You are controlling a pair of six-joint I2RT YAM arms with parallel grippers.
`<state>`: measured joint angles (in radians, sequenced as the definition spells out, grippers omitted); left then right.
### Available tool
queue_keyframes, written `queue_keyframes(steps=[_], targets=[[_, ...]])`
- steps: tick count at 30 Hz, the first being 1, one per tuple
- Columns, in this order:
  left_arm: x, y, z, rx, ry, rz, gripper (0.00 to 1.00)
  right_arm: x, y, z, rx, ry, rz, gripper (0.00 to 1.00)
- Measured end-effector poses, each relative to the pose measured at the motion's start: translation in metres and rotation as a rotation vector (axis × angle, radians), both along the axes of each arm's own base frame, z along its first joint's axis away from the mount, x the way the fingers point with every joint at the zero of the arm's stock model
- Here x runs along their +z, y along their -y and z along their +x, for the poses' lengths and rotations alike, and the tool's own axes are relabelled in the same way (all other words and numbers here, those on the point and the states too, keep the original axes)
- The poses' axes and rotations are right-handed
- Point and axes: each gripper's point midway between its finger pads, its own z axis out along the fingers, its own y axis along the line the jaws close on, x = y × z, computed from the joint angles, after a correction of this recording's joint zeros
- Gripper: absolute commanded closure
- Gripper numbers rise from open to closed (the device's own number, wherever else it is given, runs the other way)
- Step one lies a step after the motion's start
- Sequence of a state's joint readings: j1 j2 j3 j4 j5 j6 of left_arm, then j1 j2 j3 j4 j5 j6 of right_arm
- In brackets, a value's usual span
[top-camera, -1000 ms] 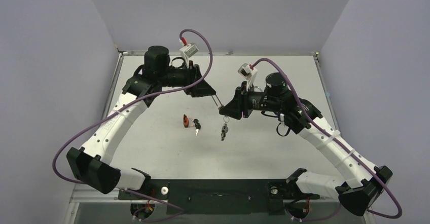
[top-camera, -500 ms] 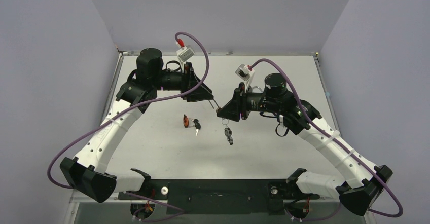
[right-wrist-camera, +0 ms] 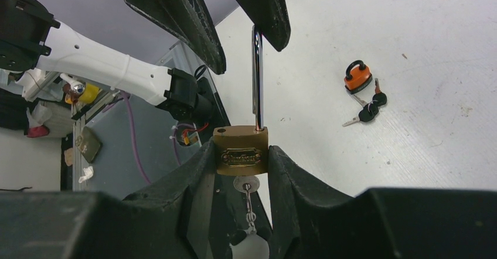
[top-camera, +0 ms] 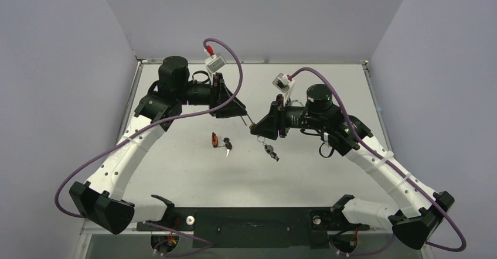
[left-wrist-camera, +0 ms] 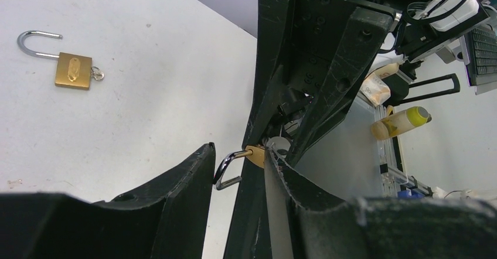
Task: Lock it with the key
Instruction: Pick up the lock from the center of the board, then lock the lock.
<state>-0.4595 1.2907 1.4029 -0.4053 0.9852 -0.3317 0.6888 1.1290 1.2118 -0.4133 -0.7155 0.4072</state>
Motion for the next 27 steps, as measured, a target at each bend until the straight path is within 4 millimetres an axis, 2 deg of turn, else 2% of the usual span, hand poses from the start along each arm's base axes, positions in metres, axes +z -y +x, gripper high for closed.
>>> queue_keyframes(steps=[15, 17, 21, 24, 26, 27], targets=[[-0.008, 0.005, -0.01, -0.032, -0.002, 0.026, 0.77, -0.001, 0.002, -0.001, 0.001, 0.012, -0.009, 1.0], [-0.009, 0.004, -0.01, -0.031, -0.007, 0.031, 0.8, -0.001, 0.003, -0.001, -0.002, 0.017, -0.013, 1.0], [-0.01, 0.004, -0.01, -0.027, -0.008, 0.036, 0.99, 0.0, 0.005, -0.001, -0.002, 0.027, -0.019, 1.0], [-0.01, 0.005, -0.011, -0.028, -0.023, 0.035, 1.0, -0.001, 0.006, -0.001, -0.002, 0.04, -0.031, 1.0], [-0.01, 0.006, -0.013, -0.029, -0.032, 0.036, 1.0, -0.003, 0.006, -0.002, 0.001, 0.042, -0.039, 0.92], [-0.01, 0.007, -0.013, -0.026, -0.036, 0.037, 1.0, -0.004, 0.007, -0.002, -0.002, 0.045, -0.046, 0.81]])
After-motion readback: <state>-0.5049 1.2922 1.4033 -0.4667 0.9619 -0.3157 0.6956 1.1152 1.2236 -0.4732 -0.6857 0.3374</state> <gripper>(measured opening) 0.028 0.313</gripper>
